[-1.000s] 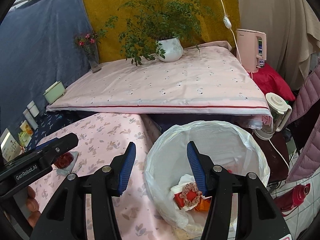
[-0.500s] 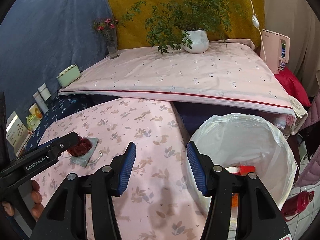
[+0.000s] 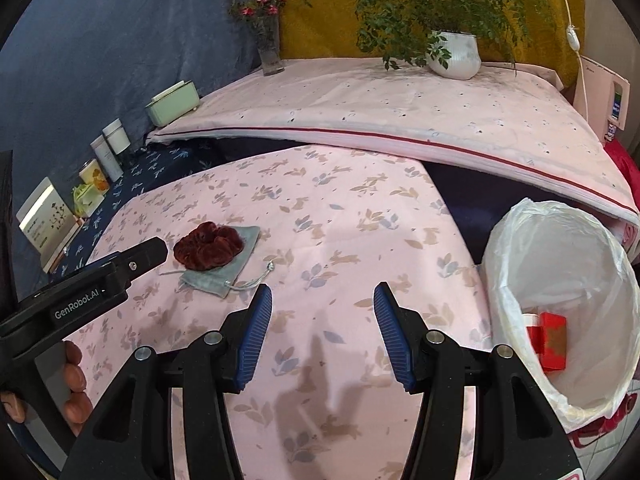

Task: Collect trash
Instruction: 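Return both grippers to the table above the dark red scrunchie and pouch, then grasp the dark red scrunchie with the left gripper while the right grasps the grey pouch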

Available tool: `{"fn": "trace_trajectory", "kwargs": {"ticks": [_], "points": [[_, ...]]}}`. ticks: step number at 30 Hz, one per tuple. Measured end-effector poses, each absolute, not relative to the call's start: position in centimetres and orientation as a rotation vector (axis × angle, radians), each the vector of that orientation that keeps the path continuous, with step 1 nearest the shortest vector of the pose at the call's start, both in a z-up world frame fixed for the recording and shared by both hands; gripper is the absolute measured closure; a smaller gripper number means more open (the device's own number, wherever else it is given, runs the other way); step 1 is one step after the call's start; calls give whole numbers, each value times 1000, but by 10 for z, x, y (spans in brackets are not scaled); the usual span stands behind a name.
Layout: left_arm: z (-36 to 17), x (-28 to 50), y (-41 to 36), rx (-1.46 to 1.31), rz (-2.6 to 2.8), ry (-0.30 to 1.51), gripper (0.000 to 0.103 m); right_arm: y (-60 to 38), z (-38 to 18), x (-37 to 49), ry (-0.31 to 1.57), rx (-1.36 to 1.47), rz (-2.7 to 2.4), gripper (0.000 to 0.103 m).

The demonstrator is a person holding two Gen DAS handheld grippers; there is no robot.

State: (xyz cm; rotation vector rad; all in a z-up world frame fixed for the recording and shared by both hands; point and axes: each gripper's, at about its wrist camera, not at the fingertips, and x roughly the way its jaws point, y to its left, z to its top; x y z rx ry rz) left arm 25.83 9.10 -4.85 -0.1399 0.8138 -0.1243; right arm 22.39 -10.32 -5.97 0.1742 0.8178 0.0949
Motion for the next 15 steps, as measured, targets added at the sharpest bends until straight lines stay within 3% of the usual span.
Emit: {"fn": "trace_trajectory", "kwargs": {"ticks": [15], "points": [[-81,293,147,-152,-38,878,30,-18,-105,261,927,133,213,50]]}}
